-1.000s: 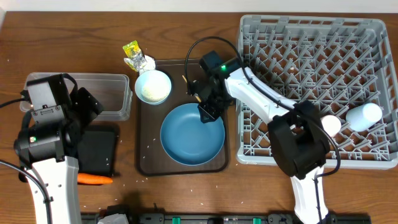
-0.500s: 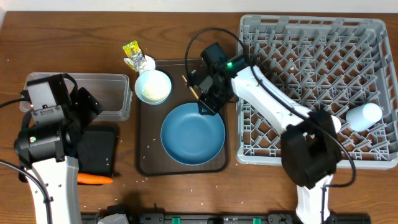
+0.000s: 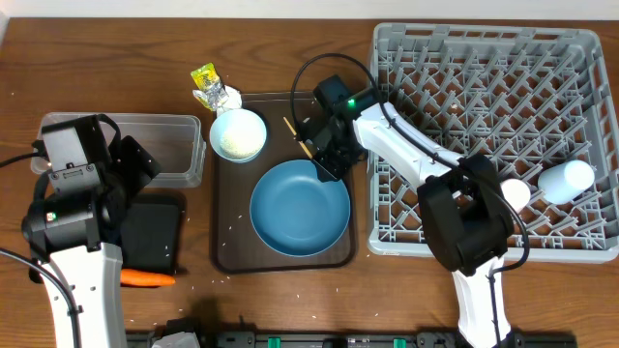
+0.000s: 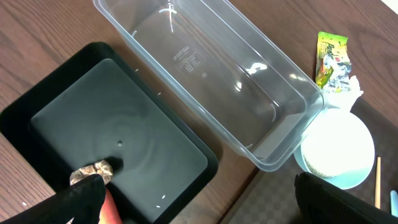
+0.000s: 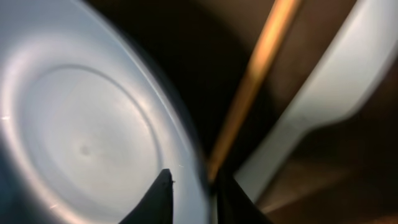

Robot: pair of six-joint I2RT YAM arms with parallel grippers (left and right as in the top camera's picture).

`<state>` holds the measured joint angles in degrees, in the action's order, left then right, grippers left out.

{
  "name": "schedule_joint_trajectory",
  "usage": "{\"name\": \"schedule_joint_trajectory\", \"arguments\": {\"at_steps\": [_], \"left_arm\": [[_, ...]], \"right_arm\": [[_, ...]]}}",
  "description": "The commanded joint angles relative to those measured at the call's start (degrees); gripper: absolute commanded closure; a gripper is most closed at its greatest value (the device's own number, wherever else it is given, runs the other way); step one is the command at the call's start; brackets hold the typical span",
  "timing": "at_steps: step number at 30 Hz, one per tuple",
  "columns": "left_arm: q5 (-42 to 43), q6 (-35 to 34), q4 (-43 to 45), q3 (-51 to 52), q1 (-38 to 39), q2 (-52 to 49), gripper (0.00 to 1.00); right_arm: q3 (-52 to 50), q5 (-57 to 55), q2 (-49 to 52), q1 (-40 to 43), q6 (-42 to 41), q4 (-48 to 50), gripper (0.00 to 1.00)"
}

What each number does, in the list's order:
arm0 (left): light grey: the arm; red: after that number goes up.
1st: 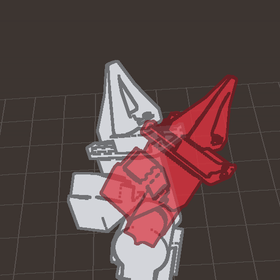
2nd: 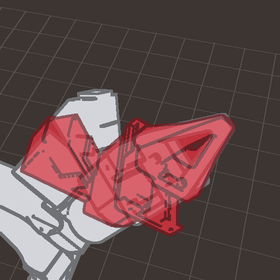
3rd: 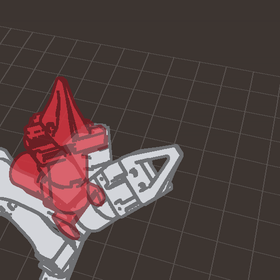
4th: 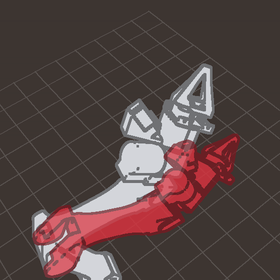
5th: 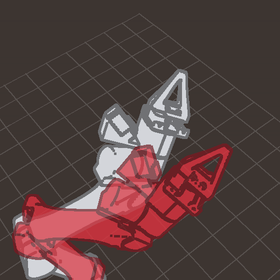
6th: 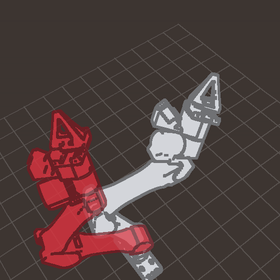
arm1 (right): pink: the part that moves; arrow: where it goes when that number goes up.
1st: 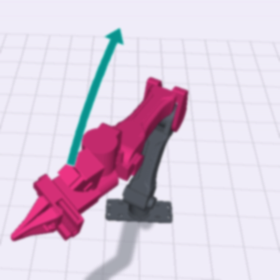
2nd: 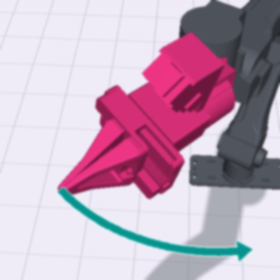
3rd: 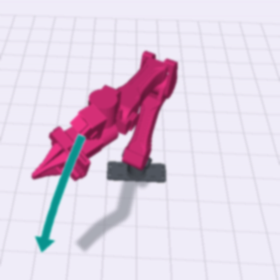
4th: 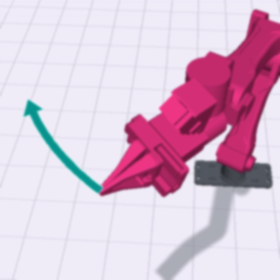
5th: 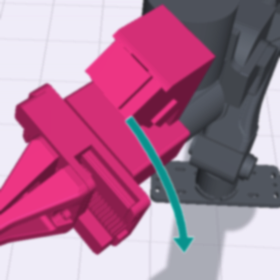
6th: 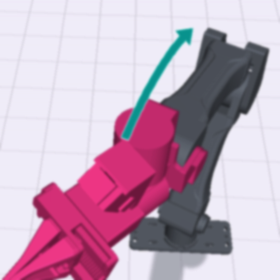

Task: Sort waste into correct bins and load items into the dishwasher rack
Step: 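Grasp the blue plate rim with the right gripper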

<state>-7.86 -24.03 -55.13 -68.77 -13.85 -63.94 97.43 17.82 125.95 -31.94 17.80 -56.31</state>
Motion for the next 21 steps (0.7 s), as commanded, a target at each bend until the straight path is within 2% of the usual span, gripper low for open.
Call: {"name": "schedule_joint_trajectory", "arguments": {"at_steps": [1,4,10,21], "left_arm": [[-0.09,-0.28,-0.11,-0.68,-0.35,0.72,0.02],[-0.09,-0.28,-0.11,-0.68,-0.35,0.72,0.02],[-0.09,-0.28,-0.11,-0.68,-0.35,0.72,0.02],[-0.09,-0.28,-0.11,-0.68,-0.35,0.72,0.02]], "right_arm": [[0.2,5.22,0.15,-0.7,1.31,0.2,0.87],[0.2,5.62,0.15,-0.7,0.92,0.15,0.99],[0.2,10.47,0.15,-0.2,-3.06,0.28,0.99],[0.37,20.02,0.07,1.38,-3.28,-0.26,0.99]]}}
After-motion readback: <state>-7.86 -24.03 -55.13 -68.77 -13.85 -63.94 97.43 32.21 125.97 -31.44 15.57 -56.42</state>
